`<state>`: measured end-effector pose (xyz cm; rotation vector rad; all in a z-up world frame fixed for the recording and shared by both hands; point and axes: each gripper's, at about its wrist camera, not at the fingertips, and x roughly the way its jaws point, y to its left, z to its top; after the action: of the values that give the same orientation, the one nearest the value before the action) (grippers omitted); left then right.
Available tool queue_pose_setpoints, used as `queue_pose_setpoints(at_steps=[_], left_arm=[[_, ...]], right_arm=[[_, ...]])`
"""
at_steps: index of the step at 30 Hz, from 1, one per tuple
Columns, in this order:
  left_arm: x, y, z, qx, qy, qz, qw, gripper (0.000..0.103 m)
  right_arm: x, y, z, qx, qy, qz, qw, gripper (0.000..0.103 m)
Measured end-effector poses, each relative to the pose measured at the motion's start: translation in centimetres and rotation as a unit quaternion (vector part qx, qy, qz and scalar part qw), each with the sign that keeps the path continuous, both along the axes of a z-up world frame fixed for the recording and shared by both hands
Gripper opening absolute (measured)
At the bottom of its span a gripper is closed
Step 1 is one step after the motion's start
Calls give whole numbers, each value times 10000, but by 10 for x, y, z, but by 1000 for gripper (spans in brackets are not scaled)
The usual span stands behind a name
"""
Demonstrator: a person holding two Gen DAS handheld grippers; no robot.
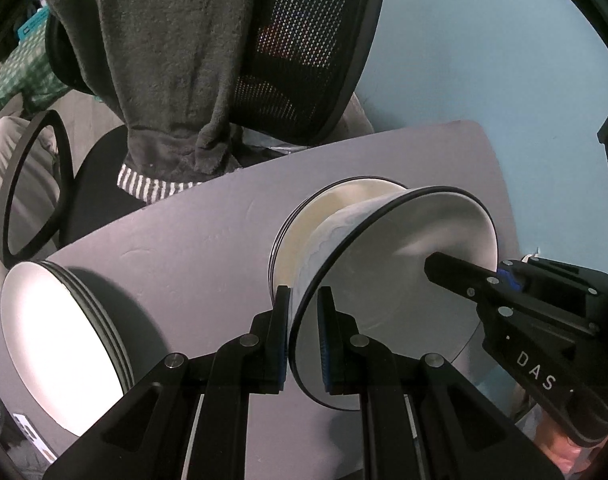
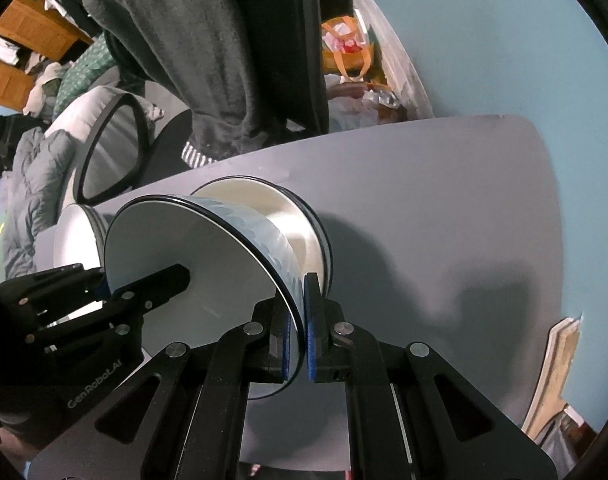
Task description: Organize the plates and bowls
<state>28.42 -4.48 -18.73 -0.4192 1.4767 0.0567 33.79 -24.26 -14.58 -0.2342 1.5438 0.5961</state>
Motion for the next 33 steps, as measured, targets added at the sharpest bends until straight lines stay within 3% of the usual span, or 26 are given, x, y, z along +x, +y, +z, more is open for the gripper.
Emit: queue_pose_setpoints(at_steps=[12,14,16,17,19,28,33], left_arm=[[6,10,2,-224,252,128,9993,15],[6,10,5,-201,238,113,9995,19],[6,10,9,-39,221,98,9997,34],[5,10,10,15,198,69,9998,35],[4,9,13,-23,149,20,9999,35],[-7,13,27,89,-26,66,9999,37],[-21,20,50,299,-318,150,9989,40]], right_arm=[[14,-16,1,148,427,-346,9984,7],[13,-16,2,132,410,-333,9985,7],[12,-15,3,96,390,-305,9987,7],[11,-14,4,96,395,-287,9988,11],[11,-14,6,63,332,-284,9990,17],[7,-14,16,-14,49,-250,9997,18],[0,-14,36,-75,-481,-153,9987,37]])
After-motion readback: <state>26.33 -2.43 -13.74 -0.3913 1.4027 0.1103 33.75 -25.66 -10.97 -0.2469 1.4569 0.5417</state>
